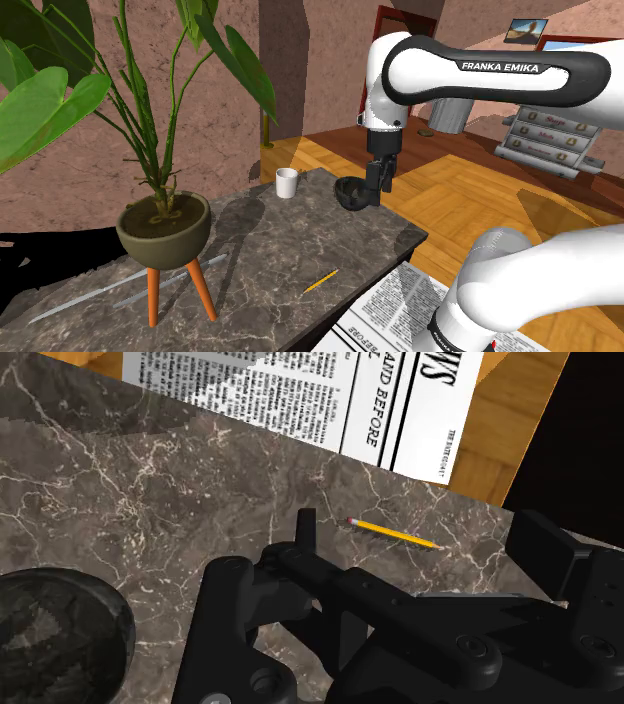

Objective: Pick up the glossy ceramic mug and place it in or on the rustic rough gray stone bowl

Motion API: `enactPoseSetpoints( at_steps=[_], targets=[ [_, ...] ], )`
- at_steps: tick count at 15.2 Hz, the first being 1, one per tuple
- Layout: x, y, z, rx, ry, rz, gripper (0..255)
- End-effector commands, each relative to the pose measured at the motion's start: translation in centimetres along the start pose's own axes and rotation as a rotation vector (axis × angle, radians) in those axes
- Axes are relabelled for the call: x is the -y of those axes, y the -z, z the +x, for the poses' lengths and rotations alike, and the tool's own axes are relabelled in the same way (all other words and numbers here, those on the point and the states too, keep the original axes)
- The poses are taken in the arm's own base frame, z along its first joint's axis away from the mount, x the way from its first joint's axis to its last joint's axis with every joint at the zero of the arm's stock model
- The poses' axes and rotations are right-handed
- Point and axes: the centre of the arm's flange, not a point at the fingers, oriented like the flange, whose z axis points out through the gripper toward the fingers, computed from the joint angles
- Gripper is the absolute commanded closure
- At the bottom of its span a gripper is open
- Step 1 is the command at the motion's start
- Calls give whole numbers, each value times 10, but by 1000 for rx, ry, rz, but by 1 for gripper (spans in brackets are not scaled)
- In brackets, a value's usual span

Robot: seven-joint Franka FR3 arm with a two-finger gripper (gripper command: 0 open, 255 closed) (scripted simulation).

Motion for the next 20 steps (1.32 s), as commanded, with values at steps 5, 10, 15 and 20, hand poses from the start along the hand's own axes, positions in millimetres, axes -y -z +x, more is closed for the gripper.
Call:
enactPoseSetpoints(
  at_steps=[5, 10, 15, 20],
  targets=[
    [-16, -11, 45, -22, 6, -19, 0],
    [-35, -23, 101, -49, 13, -44, 0],
    [-55, -33, 158, -77, 21, -68, 0],
    [-74, -41, 215, -104, 28, -92, 0]
  ],
)
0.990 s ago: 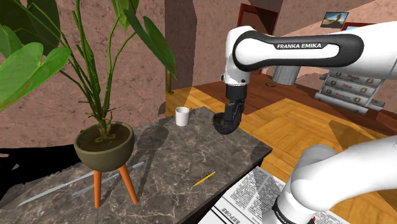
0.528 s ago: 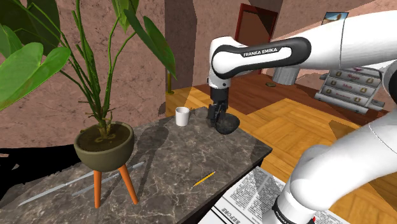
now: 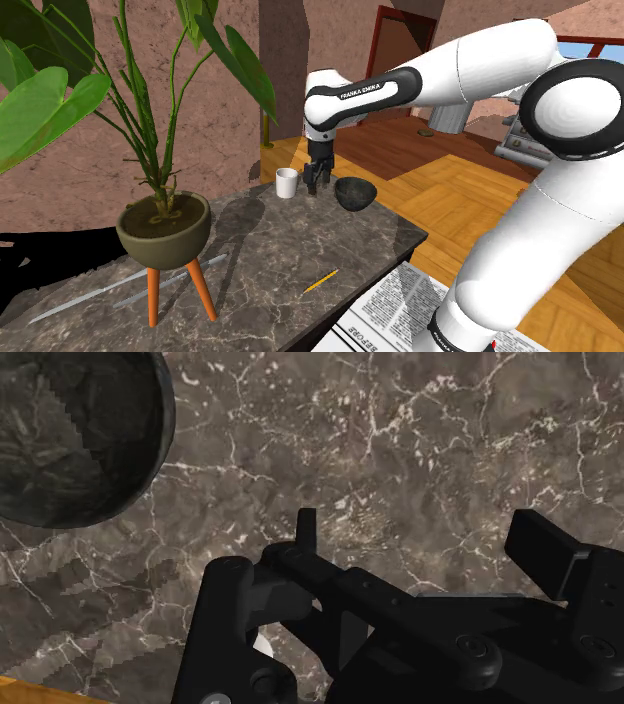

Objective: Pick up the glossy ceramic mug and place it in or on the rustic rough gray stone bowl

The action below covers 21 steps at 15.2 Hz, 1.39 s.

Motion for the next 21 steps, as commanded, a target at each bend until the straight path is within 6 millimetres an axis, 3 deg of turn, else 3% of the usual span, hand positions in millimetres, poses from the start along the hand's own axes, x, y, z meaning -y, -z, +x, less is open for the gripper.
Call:
enactPoseSetpoints(
  at_steps=[1, 17, 21],
  targets=[
    [-9, -5, 21, -12, 3, -10, 0],
    [-71, -38, 201, -99, 27, -87, 0],
    [-73, -59, 203, -99, 27, -87, 0]
  ],
)
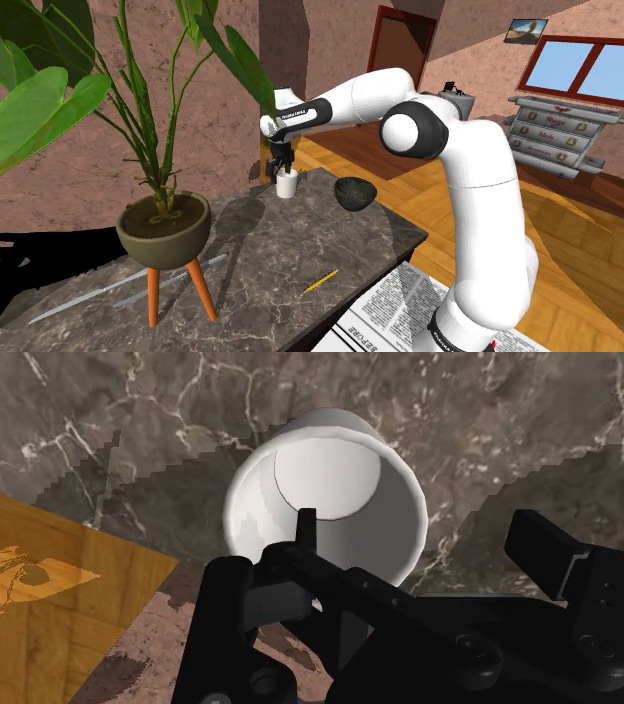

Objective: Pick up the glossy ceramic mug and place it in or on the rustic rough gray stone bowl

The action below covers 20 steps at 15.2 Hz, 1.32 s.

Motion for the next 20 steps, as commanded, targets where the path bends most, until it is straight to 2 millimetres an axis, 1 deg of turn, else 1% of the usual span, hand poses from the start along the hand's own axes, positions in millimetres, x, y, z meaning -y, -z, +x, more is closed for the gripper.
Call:
enactPoseSetpoints(
  at_steps=[1, 4, 12, 13, 20],
  targets=[
    [0, -11, 0, -1, 0, -1, 0],
    [0, -24, 0, -1, 0, -1, 0],
    [0, -24, 0, -1, 0, -1, 0],
    [0, -24, 0, -1, 0, -1, 255],
    [0, -24, 0, -1, 0, -1, 255]
  ],
)
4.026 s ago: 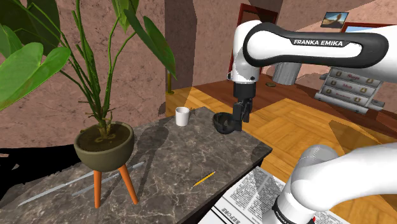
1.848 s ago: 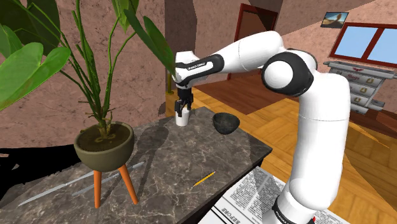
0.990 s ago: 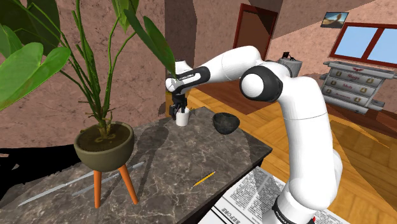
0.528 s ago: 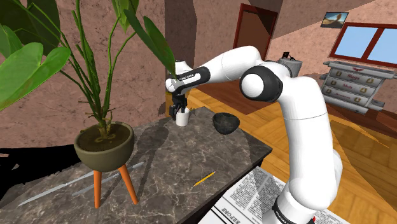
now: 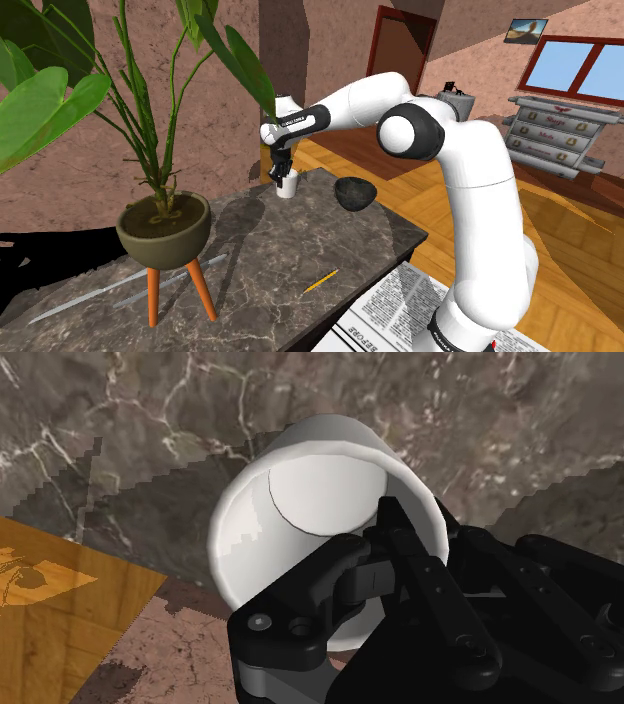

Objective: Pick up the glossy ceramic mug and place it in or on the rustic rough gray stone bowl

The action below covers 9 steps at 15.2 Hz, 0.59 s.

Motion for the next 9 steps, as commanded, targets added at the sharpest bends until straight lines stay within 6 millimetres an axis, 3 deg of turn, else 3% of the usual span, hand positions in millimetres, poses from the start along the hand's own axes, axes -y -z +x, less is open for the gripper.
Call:
enactPoseSetpoints(
  at_steps=[1, 9],
  targets=[
    [0, 0, 0, 0, 0, 0, 255],
    [-2, 37, 0, 0, 0, 0, 255]
  ],
)
